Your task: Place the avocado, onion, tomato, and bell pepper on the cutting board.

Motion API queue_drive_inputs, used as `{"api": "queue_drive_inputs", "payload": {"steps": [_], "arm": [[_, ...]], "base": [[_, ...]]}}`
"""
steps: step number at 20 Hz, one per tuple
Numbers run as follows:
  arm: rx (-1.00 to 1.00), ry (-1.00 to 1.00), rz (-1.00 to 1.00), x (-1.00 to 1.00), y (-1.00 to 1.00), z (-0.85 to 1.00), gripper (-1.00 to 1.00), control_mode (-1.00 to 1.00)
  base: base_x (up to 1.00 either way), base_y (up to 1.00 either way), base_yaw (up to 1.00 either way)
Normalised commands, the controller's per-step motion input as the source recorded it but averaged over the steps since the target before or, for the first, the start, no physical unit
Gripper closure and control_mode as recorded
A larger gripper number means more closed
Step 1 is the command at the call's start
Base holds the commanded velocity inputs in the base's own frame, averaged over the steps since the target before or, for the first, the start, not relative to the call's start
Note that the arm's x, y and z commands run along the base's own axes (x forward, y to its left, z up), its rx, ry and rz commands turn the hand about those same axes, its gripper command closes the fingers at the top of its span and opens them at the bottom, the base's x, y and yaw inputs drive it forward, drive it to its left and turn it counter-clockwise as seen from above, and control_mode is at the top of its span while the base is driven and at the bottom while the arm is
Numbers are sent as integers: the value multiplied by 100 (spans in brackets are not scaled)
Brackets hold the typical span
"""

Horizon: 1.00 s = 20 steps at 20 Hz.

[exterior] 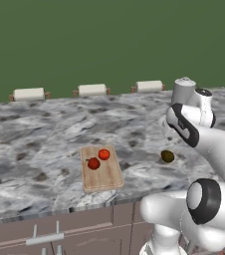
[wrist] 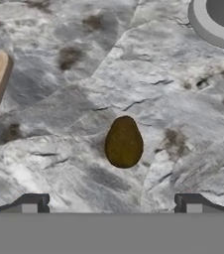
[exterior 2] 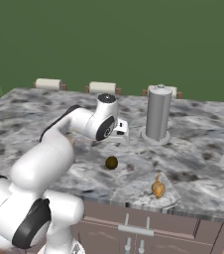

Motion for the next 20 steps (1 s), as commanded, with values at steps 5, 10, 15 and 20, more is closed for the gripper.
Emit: {"api": "queue_drive_inputs", "payload": {"steps": [5,10,15,20], "arm": [[0,3,0,16,-3,-17,-100,-100],[0,4,0,12,-10,-16,-100,-100],[0,3,0,3,-11,-16,-100,-100],[0,3,0,4,-1,-21,-100,-100]], "base": [[0,0,0],[0,0,0],[0,0,0],[0,0,0]]}}
